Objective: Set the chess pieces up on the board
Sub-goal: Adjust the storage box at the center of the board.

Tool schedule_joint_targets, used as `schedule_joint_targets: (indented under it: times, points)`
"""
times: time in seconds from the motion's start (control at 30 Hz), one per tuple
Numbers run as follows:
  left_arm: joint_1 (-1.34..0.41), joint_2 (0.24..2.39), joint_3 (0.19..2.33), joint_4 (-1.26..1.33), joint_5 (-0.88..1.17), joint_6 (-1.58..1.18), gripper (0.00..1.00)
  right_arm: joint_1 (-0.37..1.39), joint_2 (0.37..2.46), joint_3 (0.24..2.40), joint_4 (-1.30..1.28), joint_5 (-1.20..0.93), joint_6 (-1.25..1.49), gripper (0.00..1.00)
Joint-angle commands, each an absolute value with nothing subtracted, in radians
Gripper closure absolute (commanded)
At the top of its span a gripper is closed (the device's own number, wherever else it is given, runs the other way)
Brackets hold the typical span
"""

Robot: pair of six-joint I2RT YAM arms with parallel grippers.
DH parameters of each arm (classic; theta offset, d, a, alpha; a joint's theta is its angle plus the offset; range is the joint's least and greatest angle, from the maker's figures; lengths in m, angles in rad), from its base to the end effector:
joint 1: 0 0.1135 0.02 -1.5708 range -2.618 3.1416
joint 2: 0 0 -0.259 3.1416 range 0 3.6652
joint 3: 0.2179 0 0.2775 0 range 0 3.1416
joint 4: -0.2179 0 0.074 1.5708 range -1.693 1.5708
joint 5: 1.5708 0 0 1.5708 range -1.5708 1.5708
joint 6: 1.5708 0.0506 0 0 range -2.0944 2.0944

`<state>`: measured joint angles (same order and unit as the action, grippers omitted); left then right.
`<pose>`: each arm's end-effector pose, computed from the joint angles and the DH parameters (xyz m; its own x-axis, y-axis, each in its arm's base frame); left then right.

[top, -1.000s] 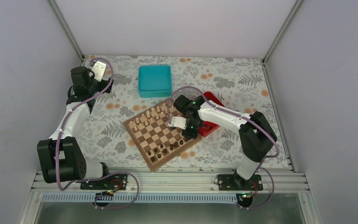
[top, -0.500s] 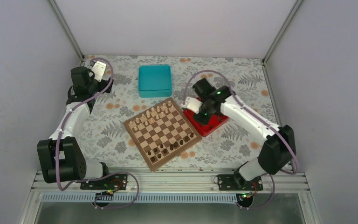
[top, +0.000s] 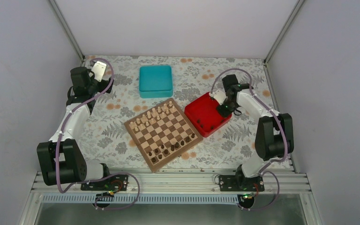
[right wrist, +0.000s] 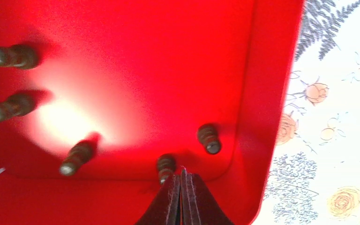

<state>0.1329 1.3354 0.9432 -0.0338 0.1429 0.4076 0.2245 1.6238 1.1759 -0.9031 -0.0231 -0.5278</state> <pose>0.3438 0.0387 0.2660 -0.3771 0.3455 -0.8594 0.1600 0.9382 0.3070 0.3225 0.0748 0.1873 -0.7074 -0.6780 -0.1997 -0.6757 0.7316 -0.0903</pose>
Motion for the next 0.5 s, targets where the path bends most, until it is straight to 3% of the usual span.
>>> schedule_joint_targets:
  times: [0.0,0.47]
  points:
    - [0.140,1.307,0.935,-0.016,0.158,0.403,0.00,0.191,1.653,1.222,-0.848,-0.006,-0.513,0.96]
    - [0.143,1.320,0.936,-0.013,0.172,0.405,0.00,0.103,1.529,1.097,-0.936,0.016,-0.533,0.96]
